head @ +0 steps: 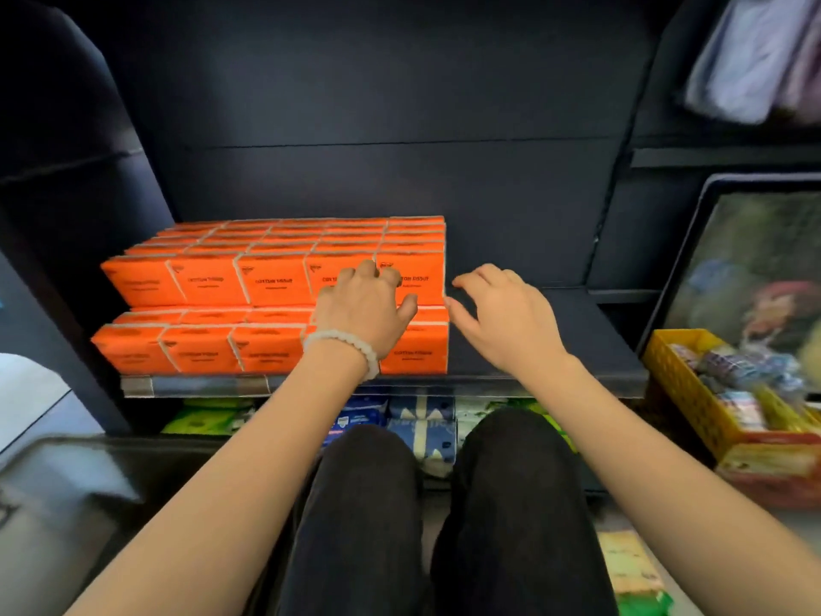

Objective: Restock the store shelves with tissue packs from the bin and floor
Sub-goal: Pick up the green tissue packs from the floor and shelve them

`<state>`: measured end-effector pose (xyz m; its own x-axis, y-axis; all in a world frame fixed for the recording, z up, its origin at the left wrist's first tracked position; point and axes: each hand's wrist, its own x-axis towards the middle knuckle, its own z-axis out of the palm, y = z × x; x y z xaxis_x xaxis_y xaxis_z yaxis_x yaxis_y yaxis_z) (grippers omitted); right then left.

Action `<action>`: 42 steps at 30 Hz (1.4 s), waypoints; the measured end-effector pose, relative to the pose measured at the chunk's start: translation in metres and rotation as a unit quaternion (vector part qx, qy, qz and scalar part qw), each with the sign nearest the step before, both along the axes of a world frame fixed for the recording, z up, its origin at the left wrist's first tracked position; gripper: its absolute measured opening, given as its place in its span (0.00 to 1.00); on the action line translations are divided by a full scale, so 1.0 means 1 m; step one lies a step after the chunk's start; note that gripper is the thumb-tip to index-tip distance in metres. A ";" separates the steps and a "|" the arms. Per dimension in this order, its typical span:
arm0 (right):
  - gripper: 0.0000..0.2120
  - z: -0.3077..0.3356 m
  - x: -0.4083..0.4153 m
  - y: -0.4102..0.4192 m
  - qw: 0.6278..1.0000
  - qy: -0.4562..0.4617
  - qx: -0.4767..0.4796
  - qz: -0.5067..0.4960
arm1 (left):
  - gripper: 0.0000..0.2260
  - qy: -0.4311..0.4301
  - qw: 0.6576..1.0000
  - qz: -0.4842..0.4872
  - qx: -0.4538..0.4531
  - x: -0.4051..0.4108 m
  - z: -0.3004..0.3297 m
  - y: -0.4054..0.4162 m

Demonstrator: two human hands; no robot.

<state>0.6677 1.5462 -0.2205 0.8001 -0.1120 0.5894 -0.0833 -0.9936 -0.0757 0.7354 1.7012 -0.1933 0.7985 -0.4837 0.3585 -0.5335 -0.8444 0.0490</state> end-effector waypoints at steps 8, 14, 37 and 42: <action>0.19 -0.002 -0.037 -0.014 0.992 0.014 -0.024 -0.124 | 0.18 0.037 0.993 -0.108 -0.038 0.005 -0.019 -0.029; 0.19 0.006 -0.066 -0.021 0.980 0.034 -0.041 -0.194 | 0.18 0.058 0.980 -0.180 -0.068 -0.001 -0.034 -0.051; 0.18 -0.128 -0.172 -0.135 0.896 0.179 0.140 -0.381 | 0.17 0.167 0.922 -0.338 0.089 -0.068 -0.174 -0.178; 0.18 -0.193 -0.171 -0.172 0.867 0.234 0.218 -0.382 | 0.18 0.203 0.908 -0.323 0.174 -0.075 -0.226 -0.215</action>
